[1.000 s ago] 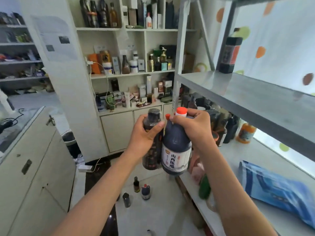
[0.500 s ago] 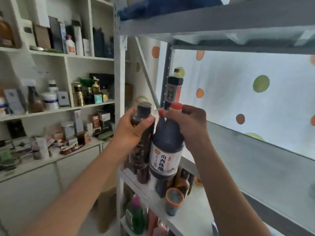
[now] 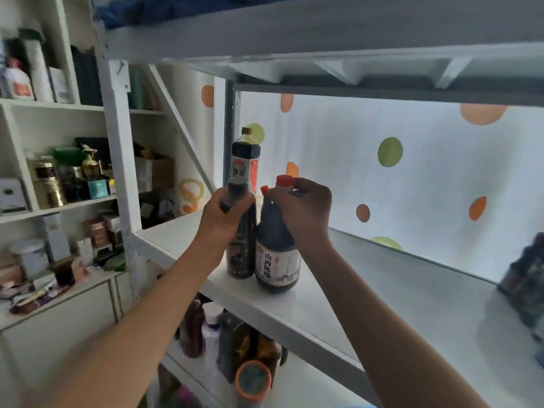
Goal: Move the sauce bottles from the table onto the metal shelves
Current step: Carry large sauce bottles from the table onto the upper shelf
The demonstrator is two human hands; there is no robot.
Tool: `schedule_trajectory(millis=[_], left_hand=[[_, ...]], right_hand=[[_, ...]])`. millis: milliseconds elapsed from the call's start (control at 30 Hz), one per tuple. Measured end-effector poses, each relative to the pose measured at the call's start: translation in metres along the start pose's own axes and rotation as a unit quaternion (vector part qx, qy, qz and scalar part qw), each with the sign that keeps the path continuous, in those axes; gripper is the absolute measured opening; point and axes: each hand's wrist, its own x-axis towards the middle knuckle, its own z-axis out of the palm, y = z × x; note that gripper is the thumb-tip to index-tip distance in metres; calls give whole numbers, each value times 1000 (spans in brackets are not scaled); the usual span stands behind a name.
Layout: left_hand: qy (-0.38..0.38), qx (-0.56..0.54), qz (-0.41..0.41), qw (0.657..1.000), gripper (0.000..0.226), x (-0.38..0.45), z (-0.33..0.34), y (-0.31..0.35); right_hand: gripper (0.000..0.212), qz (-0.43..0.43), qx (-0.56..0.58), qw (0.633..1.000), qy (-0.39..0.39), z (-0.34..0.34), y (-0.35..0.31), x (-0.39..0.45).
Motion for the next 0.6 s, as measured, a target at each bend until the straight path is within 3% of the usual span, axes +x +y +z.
schedule_trajectory(millis=[233, 333, 400, 600], left_hand=[[12, 3, 5, 1000, 38, 13, 26, -31], [19, 29, 31, 999, 40, 5, 26, -46], [11, 30, 38, 999, 45, -4, 24, -54], [-58, 29, 33, 997, 56, -15, 9, -73]], right_hand=[[17, 2, -5, 999, 33, -5, 23, 6], [17, -31, -68, 991, 112, 7, 29, -3], [27, -59, -102, 981, 152, 14, 36, -9], [55, -25, -98, 985, 139, 27, 75, -47]])
